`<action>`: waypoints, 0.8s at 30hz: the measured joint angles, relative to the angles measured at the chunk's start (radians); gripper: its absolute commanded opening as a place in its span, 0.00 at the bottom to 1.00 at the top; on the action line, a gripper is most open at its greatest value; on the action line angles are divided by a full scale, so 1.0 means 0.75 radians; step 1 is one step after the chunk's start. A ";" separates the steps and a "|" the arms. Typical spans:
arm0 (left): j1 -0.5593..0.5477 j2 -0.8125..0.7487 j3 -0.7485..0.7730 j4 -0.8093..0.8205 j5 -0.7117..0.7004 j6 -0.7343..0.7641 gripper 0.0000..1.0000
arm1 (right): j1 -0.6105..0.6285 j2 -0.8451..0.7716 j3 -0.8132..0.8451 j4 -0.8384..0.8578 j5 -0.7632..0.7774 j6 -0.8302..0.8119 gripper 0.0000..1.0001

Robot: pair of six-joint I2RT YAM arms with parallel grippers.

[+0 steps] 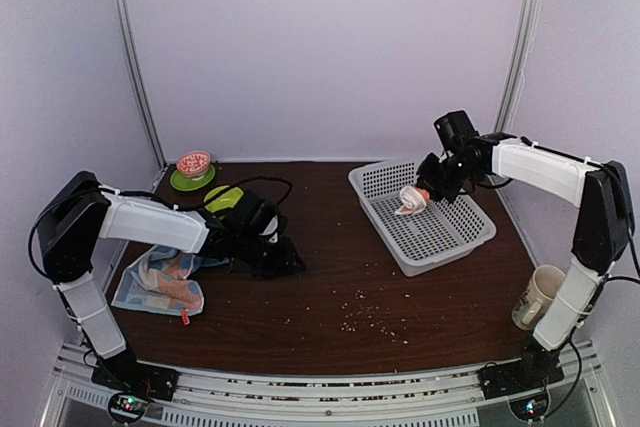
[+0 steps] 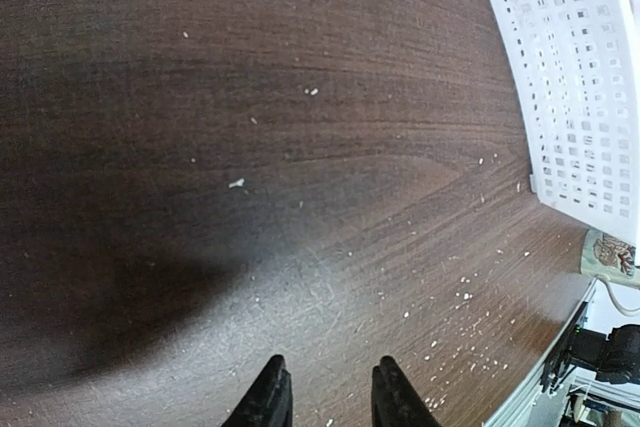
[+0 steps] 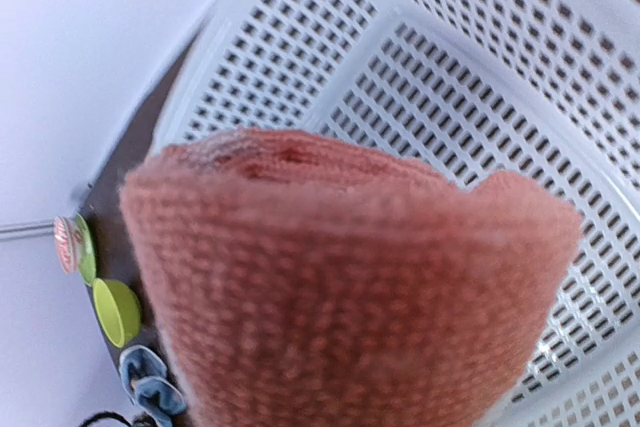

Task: Roll the towels
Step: Place the towel in the bin.

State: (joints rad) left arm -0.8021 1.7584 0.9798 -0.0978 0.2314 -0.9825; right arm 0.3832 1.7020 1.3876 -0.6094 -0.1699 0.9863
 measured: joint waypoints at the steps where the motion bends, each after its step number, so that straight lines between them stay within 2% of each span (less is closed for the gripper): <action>1: 0.000 -0.001 0.000 -0.001 -0.001 -0.001 0.29 | -0.010 0.012 0.026 0.022 0.005 0.010 0.06; 12: 0.003 -0.001 0.040 -0.055 -0.010 0.013 0.29 | -0.063 0.417 0.140 0.361 0.053 0.170 0.06; 24: 0.033 0.048 0.084 -0.084 -0.013 0.040 0.29 | -0.063 0.585 0.410 0.389 0.114 0.242 0.07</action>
State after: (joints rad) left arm -0.7776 1.7943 1.0431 -0.1612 0.2214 -0.9524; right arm 0.3359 2.1410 1.6951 -0.3176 -0.0841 1.1679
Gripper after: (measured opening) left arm 0.289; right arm 0.204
